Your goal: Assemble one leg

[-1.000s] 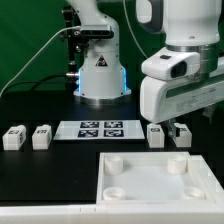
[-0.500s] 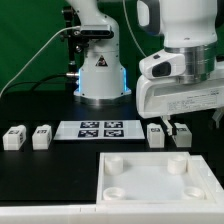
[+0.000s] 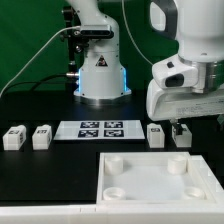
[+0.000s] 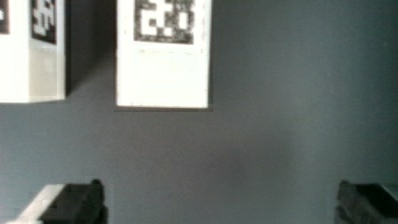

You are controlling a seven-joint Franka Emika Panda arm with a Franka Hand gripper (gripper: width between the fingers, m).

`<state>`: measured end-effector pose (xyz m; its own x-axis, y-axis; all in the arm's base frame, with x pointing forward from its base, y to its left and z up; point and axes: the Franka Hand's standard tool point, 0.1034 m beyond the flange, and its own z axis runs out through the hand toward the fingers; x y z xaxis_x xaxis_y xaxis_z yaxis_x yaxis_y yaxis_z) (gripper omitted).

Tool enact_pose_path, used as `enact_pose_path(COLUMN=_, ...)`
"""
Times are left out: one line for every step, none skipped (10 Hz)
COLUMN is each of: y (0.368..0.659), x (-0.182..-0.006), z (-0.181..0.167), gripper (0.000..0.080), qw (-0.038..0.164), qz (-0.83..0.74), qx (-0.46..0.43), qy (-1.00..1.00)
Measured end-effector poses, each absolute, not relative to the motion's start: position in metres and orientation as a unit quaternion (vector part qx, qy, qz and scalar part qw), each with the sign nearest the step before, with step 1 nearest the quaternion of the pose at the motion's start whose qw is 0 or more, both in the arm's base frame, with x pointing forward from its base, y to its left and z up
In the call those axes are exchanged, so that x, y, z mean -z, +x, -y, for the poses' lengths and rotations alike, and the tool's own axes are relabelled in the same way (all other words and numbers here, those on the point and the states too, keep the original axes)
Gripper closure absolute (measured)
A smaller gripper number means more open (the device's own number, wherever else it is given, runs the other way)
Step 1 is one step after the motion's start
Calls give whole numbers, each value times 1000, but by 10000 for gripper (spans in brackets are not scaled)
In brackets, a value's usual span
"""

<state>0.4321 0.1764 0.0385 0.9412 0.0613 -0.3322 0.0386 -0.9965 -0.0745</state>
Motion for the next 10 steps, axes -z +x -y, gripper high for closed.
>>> enact_pose_path(y=433, x=-43, z=-170, gripper=150, qw=33, qz=29, qx=-223, qy=-974)
enact_pose_path(y=439, x=-46, z=-165, gripper=150, qw=36, qz=26, qx=-259, qy=-965)
enact_pose_path(y=440, x=-46, z=-163, gripper=150, qw=36, qz=25, qx=-282, qy=-958)
enact_pose_path(y=432, x=-51, z=-162, gripper=150, qw=29, qz=25, qx=-327, qy=-944)
enact_pose_path(y=433, x=-52, z=-164, gripper=150, qw=27, qz=25, qx=-362, qy=-932)
enact_pose_path(y=435, x=-49, z=-165, gripper=150, qw=28, qz=29, qx=-393, qy=-918)
enact_pose_path(y=440, x=-46, z=-166, gripper=150, qw=30, qz=28, qx=-385, qy=-922)
enact_pose_path(y=439, x=-47, z=-166, gripper=150, qw=30, qz=29, qx=-385, qy=-922)
enact_pose_path(y=437, x=-46, z=-167, gripper=150, qw=29, qz=29, qx=-387, qy=-921)
enact_pose_path(y=430, x=-41, z=-168, gripper=150, qw=24, qz=25, qx=-394, qy=-919)
